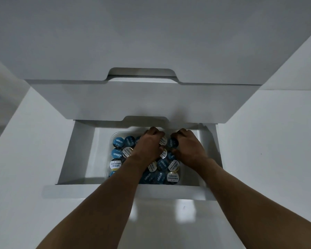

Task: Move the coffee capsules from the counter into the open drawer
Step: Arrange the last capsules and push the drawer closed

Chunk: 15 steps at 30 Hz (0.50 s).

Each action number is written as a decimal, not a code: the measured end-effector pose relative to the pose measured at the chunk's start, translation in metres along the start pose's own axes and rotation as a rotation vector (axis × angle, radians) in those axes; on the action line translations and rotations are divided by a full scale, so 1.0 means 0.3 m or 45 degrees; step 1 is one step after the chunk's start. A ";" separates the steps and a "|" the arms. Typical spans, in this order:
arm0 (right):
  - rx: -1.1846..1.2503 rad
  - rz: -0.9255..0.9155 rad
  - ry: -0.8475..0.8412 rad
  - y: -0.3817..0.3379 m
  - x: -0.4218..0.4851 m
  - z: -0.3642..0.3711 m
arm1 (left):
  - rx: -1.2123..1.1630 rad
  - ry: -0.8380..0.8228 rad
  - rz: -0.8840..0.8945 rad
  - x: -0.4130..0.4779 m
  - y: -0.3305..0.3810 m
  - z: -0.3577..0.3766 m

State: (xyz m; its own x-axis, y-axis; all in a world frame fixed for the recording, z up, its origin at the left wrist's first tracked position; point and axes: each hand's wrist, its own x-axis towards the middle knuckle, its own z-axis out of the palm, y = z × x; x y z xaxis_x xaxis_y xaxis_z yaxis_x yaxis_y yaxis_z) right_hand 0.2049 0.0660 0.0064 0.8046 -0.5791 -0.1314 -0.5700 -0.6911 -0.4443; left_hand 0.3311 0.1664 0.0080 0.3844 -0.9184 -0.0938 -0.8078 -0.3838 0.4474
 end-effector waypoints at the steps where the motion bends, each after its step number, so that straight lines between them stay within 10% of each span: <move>1: -0.001 0.007 0.007 0.002 -0.004 0.003 | 0.006 0.003 0.007 -0.001 -0.003 0.003; 15: 0.038 0.045 0.015 0.002 -0.009 0.001 | 0.046 0.012 0.035 -0.007 -0.029 0.024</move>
State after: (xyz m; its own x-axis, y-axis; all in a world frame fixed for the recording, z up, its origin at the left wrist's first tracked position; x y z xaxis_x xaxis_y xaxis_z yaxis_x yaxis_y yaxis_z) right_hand 0.2023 0.0673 0.0061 0.7818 -0.6082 -0.1375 -0.5929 -0.6569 -0.4658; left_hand 0.3341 0.1709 -0.0021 0.3657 -0.9278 -0.0734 -0.8338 -0.3616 0.4171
